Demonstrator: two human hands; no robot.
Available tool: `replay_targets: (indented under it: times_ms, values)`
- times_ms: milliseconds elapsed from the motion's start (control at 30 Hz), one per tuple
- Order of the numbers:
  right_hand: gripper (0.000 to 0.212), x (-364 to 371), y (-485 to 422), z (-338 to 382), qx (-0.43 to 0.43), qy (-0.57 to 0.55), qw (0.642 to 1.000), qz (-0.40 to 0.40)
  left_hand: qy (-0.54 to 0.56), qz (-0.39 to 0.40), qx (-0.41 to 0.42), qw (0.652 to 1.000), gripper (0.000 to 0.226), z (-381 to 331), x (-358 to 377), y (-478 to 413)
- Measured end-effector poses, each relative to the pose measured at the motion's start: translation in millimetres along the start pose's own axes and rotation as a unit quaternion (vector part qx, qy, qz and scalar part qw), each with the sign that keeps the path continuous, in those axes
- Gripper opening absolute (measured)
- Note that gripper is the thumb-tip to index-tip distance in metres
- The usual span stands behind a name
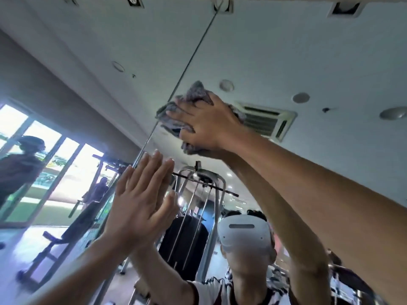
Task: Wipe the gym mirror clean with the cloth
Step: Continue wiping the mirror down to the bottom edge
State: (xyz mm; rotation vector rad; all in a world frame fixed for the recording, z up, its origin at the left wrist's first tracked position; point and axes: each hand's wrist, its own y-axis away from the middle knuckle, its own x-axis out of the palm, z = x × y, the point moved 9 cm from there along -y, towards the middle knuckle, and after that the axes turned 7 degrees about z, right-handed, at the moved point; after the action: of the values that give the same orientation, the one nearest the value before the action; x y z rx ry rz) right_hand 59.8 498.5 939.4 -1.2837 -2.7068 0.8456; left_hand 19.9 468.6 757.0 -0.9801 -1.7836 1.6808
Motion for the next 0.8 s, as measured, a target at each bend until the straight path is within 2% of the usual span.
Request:
replay_targets:
  times_ms: [133, 200, 267, 367, 433, 500, 567, 667, 733, 800]
  values:
    - [0.059, -9, -8, -86, 0.201, -0.050, 0.977, -0.055, 0.002, -0.007, 0.001, 1.000, 0.068, -1, 1, 0]
    - [0.059, -12, -14, -78, 0.246, -0.058, 0.965, -0.067, 0.005, -0.008, -0.004, 1.000, 0.067, 1, 0, -2]
    - [0.060, -7, -21, -30, 0.187, -0.072, 0.979, -0.045, 0.007, -0.004, -0.012, 1.000, 0.066, 0, -1, -4]
    - [0.060, 8, -5, 52, -0.002, -0.051, 0.999, -0.006, 0.012, -0.001, -0.024, 1.000, 0.067, 0, -1, 4]
    - [0.068, 9, 11, 49, -0.047, -0.038, 0.998, 0.012, 0.006, 0.003, -0.021, 1.000, 0.066, 2, 1, 21]
    - [0.073, 4, 8, 8, -0.012, -0.030, 0.999, 0.005, 0.001, 0.006, -0.019, 1.000, 0.067, 9, 3, 37]
    - [0.061, 0, 1, -39, 0.084, -0.057, 0.995, -0.006, -0.008, 0.011, -0.017, 1.000, 0.067, 14, 6, 43]
    - [0.058, -4, 1, -37, 0.200, -0.074, 0.975, -0.068, -0.002, 0.007, -0.022, 1.000, 0.068, 14, 6, 42]
    - [0.060, 1, 8, 16, 0.153, -0.070, 0.984, -0.062, 0.005, 0.006, -0.029, 1.000, 0.069, 13, 4, 43]
    - [0.060, 11, 21, 72, 0.026, -0.059, 0.997, -0.032, 0.015, 0.003, -0.040, 0.999, 0.072, 16, 3, 43]
